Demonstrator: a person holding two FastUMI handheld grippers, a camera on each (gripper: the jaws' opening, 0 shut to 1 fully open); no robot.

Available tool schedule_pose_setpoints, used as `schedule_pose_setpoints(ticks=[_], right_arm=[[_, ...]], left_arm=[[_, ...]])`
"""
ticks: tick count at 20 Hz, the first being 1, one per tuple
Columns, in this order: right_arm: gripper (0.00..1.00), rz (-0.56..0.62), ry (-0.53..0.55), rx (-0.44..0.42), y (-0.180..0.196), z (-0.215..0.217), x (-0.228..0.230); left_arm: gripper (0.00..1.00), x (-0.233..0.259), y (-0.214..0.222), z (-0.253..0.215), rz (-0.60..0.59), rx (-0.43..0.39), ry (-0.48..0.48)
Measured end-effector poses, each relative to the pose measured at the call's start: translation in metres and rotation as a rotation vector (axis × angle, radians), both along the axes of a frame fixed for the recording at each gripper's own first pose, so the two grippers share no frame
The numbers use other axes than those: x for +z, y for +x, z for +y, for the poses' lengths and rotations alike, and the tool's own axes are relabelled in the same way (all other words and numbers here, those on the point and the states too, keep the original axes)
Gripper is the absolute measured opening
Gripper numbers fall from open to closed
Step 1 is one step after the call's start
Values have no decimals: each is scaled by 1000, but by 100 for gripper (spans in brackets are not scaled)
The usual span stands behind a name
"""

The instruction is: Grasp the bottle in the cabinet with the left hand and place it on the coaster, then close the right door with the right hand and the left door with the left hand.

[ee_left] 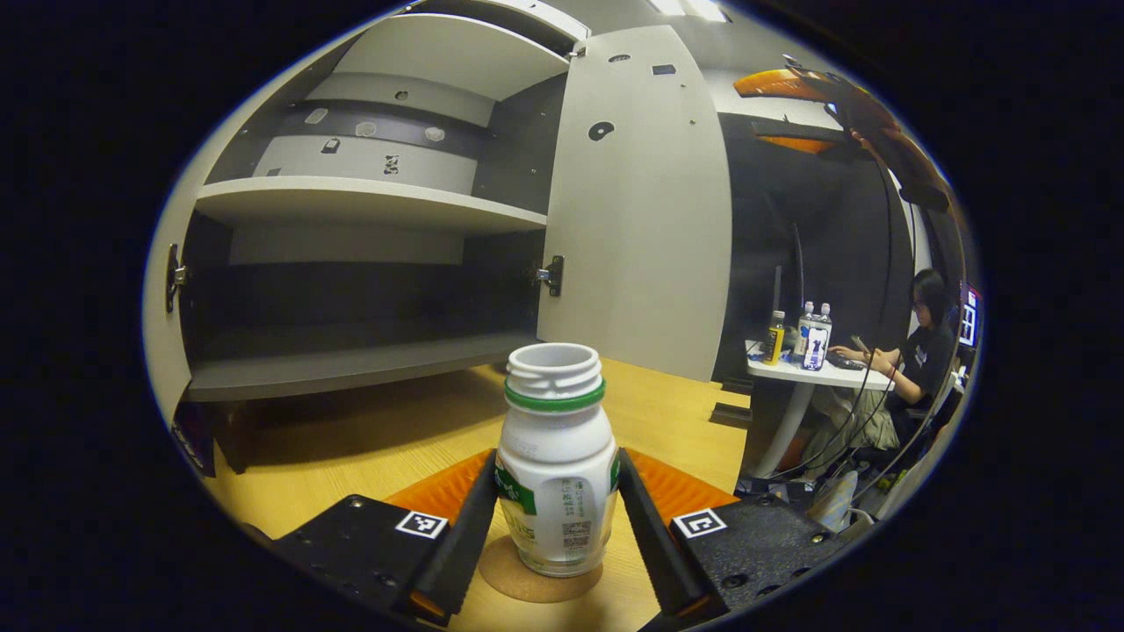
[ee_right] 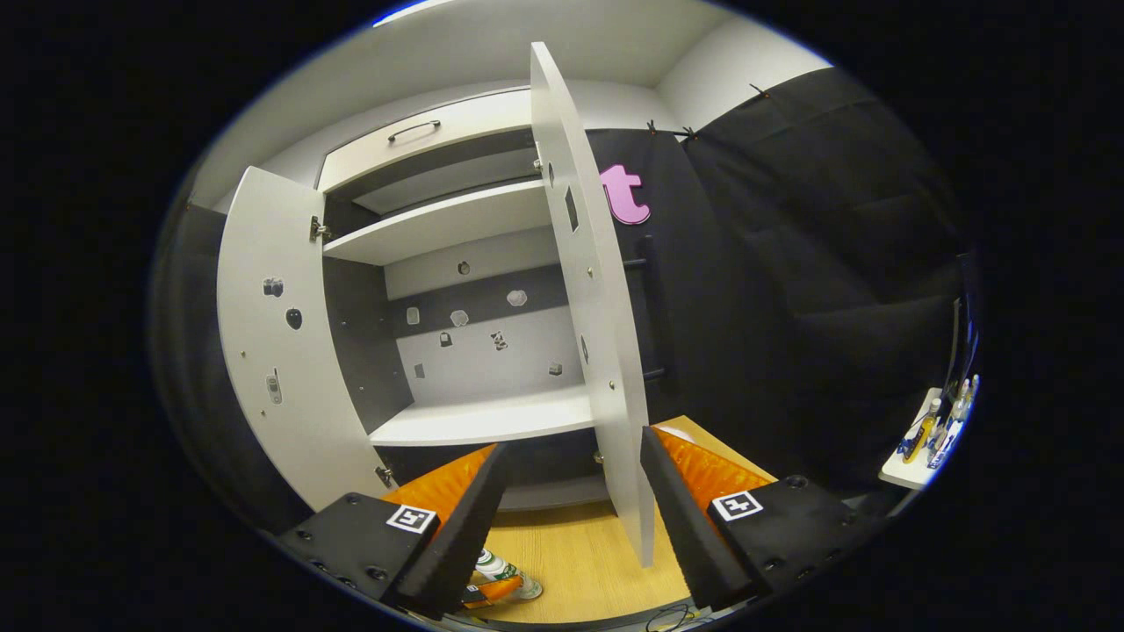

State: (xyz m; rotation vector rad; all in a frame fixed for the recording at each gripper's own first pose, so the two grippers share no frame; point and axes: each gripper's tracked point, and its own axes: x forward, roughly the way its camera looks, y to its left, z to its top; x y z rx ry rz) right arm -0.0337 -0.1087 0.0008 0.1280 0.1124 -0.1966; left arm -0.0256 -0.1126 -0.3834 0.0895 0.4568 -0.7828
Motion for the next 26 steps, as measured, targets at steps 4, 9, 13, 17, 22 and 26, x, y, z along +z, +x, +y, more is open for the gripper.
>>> schedule_pose_setpoints(ticks=[4,9,13,17,22,26], right_arm=[[98,-11,17,-7,-1,-5,0],[99,-6,10,-15,-3,-10,-2],[89,-3,8,-13,-4,-9,-4],[99,1,6,-7,-5,-7,-6],[98,-7,20,-4,-8,-6,-7],[99,-17,-4,-19,-17,-10,-6]], left_arm=[[76,1,-6,2,5,-25,13],[82,0,-5,4,13,10,26],[84,9,-3,8,0,50,10],[86,31,2,14,-52,103,5],[92,69,-1,-2,-109,128,-44],[92,118,5,-10,-163,180,-116]])
